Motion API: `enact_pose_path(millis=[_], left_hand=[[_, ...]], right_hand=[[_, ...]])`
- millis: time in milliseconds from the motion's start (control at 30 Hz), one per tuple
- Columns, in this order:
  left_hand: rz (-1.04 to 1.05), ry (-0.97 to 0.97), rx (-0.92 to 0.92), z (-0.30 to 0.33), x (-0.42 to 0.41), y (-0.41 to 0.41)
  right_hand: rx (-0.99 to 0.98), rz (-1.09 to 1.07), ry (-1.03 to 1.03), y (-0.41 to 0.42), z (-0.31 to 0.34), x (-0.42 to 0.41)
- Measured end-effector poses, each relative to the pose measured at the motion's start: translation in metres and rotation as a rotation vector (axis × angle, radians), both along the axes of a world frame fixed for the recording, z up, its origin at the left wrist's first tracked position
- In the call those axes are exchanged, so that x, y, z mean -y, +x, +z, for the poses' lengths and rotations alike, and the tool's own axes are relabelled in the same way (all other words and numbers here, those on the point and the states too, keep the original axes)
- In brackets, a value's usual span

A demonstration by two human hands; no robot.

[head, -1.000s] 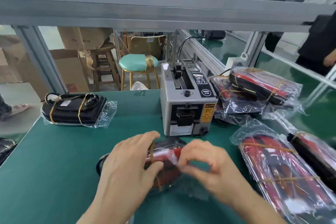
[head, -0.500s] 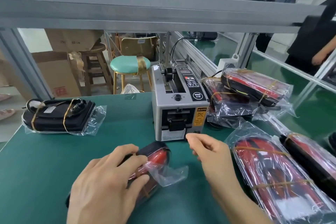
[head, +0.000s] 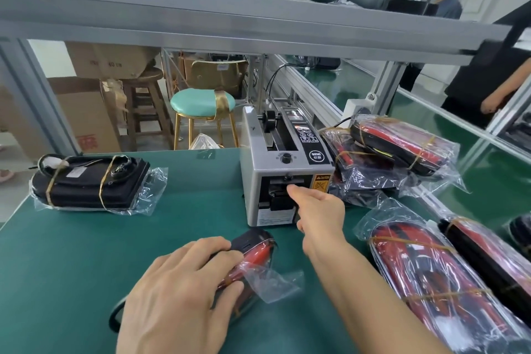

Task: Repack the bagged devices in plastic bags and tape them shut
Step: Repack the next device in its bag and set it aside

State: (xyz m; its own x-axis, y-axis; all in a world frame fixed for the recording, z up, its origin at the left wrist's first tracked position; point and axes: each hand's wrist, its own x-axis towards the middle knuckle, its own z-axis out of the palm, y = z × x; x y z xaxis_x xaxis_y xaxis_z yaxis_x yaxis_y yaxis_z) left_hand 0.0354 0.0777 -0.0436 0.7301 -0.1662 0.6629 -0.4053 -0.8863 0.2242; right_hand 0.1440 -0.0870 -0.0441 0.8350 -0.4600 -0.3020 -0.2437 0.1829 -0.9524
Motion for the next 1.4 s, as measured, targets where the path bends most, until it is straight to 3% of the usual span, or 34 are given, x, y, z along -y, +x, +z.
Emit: enact_pose_path(millis=[300, 400, 500, 600, 700, 967, 1400], left_hand=[[-0.012, 0.006, -0.004, -0.002, 0.0, -0.003], [-0.033, -0.019, -0.046, 0.0, -0.001, -0.004], [-0.046, -0.053, -0.094, 0.001, 0.001, -0.005], [-0.058, -0.084, -0.138, 0.0, 0.002, -0.005], [-0.06, -0.111, -0.167, -0.001, 0.002, -0.007], [-0.032, -0.141, -0.24, 0.008, 0.005, -0.012], [0.004, -0.146, -0.268, 0.011, 0.008, -0.014]], right_hand=[[-0.09, -0.025, 0.23, -0.001, 0.003, -0.005], [-0.092, 0.19, 0.299, -0.022, 0.01, 0.003], [-0.065, 0.447, 0.013, -0.055, 0.023, 0.006], [0.01, 0.591, 0.016, -0.08, 0.03, -0.001], [0.004, 0.492, 0.1, -0.084, 0.022, -0.008], [0.023, 0.364, 0.095, -0.086, 0.015, -0.015], [0.031, 0.398, 0.079, -0.091, 0.015, -0.017]])
